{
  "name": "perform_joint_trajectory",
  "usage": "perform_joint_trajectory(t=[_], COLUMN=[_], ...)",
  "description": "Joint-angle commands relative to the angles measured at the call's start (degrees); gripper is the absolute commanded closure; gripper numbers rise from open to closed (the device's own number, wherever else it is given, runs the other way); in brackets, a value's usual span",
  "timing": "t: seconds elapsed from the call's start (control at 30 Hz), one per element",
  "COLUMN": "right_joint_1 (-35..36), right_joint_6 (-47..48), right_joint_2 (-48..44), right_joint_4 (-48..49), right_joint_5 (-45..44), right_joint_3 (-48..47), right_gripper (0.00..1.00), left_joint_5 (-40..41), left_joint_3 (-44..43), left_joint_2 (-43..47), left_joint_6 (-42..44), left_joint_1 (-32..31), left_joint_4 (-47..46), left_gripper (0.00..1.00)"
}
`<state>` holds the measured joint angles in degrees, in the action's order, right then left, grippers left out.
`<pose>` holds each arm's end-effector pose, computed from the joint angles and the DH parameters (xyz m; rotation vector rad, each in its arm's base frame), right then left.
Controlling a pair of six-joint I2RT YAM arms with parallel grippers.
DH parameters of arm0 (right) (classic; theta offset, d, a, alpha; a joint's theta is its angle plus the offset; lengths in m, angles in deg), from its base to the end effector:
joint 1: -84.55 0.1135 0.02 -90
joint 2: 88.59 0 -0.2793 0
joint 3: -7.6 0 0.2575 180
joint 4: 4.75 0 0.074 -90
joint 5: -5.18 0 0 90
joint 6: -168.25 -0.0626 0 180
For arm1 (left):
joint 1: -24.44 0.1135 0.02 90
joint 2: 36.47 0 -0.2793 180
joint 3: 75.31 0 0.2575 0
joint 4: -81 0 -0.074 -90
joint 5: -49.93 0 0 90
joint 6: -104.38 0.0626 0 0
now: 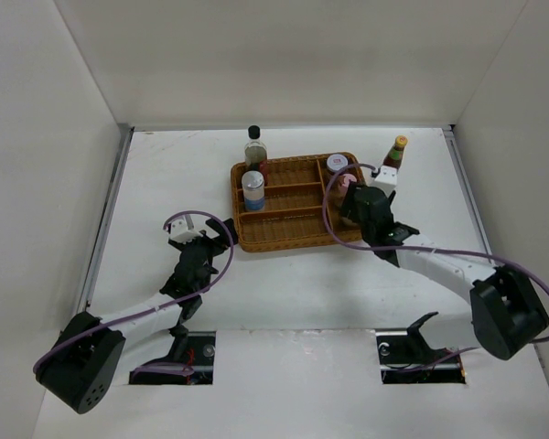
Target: Organize the condiment bottles
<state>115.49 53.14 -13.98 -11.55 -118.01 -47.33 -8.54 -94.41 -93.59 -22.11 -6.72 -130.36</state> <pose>0.2762 0.1256 0.2397 0.2563 1.9367 0.0534 0.1861 -0.0743 0.1747 -0.4869 1.6159 -0.4271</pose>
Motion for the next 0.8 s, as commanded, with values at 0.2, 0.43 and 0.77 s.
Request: perform_joint_trajectory(t=[0.2,0.43,0.77], right_joint_1=[1.97,1.97,-9.43], right_joint_6=[-2.23,-1.36,5.05], right_joint_2=[4.22,-0.06,-6.68], right_joint_4=[6.77,5.28,2.11], right_joint_5=[0.85,0.67,4.0], right_joint_3=[1.64,1.29,-11.26], right_gripper=[0.3,0.08,0.0], left_joint_5=[-0.5,-0.5,-0.5], left_joint_3=[-0.61,-0.7,-0.79], left_joint_2=[0.26,-0.01,-0.27], left_joint_6=[-0.77,-0.78,-0.86], left_joint_1=[0.35,0.18,0.53], left_joint_4=[-2.8,-2.8,-2.8], left_gripper=[0.0,0.0,0.0])
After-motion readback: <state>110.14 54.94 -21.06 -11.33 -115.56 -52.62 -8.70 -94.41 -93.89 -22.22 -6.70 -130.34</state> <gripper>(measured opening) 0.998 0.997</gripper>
